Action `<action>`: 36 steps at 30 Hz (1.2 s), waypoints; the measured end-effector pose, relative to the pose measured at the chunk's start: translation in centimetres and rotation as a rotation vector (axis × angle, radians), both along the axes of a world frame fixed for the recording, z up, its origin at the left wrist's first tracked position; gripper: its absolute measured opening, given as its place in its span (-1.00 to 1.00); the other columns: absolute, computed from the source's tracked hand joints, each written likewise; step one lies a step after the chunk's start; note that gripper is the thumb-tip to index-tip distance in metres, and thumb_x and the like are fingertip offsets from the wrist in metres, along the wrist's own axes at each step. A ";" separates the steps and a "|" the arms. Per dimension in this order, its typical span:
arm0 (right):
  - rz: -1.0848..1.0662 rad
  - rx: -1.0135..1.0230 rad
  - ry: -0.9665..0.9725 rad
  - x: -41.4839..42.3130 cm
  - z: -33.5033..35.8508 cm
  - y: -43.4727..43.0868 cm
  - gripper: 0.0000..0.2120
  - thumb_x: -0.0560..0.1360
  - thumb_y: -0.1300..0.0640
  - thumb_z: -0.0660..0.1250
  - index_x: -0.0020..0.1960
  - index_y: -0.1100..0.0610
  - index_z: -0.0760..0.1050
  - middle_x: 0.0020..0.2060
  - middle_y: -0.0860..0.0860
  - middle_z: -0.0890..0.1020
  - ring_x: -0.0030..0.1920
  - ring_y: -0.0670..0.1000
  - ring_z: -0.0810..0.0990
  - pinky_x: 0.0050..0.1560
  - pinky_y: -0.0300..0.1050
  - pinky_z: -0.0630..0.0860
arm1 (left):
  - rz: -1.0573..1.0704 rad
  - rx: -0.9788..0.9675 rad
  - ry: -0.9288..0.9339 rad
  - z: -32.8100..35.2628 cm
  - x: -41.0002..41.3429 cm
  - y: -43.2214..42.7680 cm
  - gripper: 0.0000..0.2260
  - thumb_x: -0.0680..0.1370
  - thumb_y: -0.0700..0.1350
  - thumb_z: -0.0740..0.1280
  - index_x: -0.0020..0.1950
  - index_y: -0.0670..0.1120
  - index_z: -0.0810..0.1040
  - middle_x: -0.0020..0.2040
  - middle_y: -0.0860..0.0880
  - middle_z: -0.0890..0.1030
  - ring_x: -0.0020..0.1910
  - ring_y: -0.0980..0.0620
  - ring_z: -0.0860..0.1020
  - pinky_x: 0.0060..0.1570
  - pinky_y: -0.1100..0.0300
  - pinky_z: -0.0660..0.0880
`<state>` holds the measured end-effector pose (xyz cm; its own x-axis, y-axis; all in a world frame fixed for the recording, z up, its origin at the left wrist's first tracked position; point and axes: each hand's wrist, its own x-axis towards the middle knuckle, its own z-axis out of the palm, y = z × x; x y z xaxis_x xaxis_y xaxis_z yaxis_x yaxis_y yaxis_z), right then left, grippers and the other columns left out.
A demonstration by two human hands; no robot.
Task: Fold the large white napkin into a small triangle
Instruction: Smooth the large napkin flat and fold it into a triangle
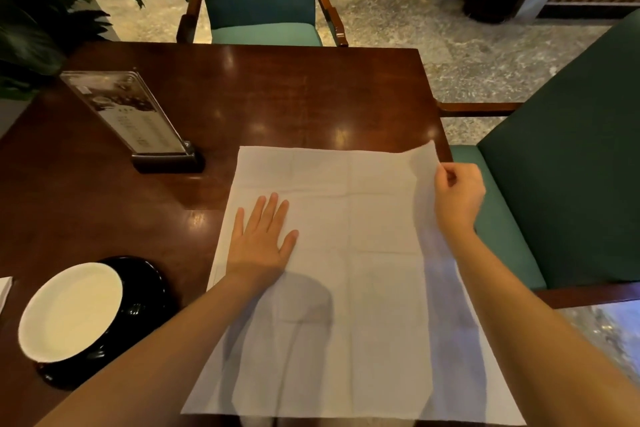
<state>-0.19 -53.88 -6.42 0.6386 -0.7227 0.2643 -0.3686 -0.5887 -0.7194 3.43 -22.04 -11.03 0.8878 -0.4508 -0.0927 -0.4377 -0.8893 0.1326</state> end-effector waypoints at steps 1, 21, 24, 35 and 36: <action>0.054 -0.008 -0.028 -0.4 0.7 1.3 -0.79 0.52 0.22 0.21 -0.30 0.11 0.42 -0.26 0.05 0.45 -0.26 -0.03 0.40 -0.27 -0.22 0.30 | -0.011 0.012 0.015 0.1 0.1 0.0 -0.40 0.44 0.30 -0.40 0.44 0.11 -0.35 0.49 0.09 -0.32 0.48 0.04 -0.32 0.45 -0.05 -0.29; 0.781 -0.334 -0.013 -14.6 -0.3 26.9 -0.81 0.51 0.15 0.24 -0.23 0.17 0.55 -0.34 0.03 0.52 -0.31 0.04 0.39 -0.23 -0.21 0.13 | 0.724 -0.580 0.243 4.2 -18.7 13.2 -0.68 0.39 -0.22 0.49 0.13 -0.08 0.60 -0.17 0.02 0.56 -0.27 0.12 0.51 -0.27 0.43 0.34; 0.863 -0.318 0.029 -15.8 -1.3 28.5 -0.81 0.51 0.16 0.22 -0.24 0.16 0.51 -0.35 0.03 0.47 -0.34 0.02 0.30 -0.31 -0.15 0.17 | 0.783 -0.589 0.264 4.3 -18.4 13.2 -0.77 0.40 -0.20 0.47 0.04 -0.05 0.62 -0.22 0.05 0.58 -0.28 0.20 0.51 -0.31 0.50 0.33; 1.004 -0.273 0.033 -16.8 -3.7 29.3 -0.81 0.54 0.15 0.24 -0.16 0.22 0.55 -0.26 0.06 0.53 -0.25 0.09 0.46 -0.23 -0.10 0.34 | 0.804 -0.717 0.340 4.9 -18.4 13.8 -0.80 0.40 -0.29 0.43 -0.05 -0.05 0.64 -0.26 0.05 0.62 -0.28 0.11 0.55 -0.23 0.48 0.44; 1.025 -0.277 0.024 -16.9 -3.8 29.3 -0.83 0.53 0.15 0.25 -0.13 0.21 0.56 -0.26 0.06 0.54 -0.24 0.10 0.47 -0.23 -0.09 0.35 | 0.806 -0.721 0.339 4.9 -18.4 13.8 -0.80 0.40 -0.29 0.43 -0.05 -0.05 0.64 -0.26 0.05 0.62 -0.29 0.11 0.55 -0.24 0.49 0.44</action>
<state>-17.06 -24.58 -10.17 0.9158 0.2477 0.3162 0.3845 -0.7684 -0.5117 -15.01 -8.23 -6.12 0.9220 0.1960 -0.3338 0.3845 -0.5637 0.7310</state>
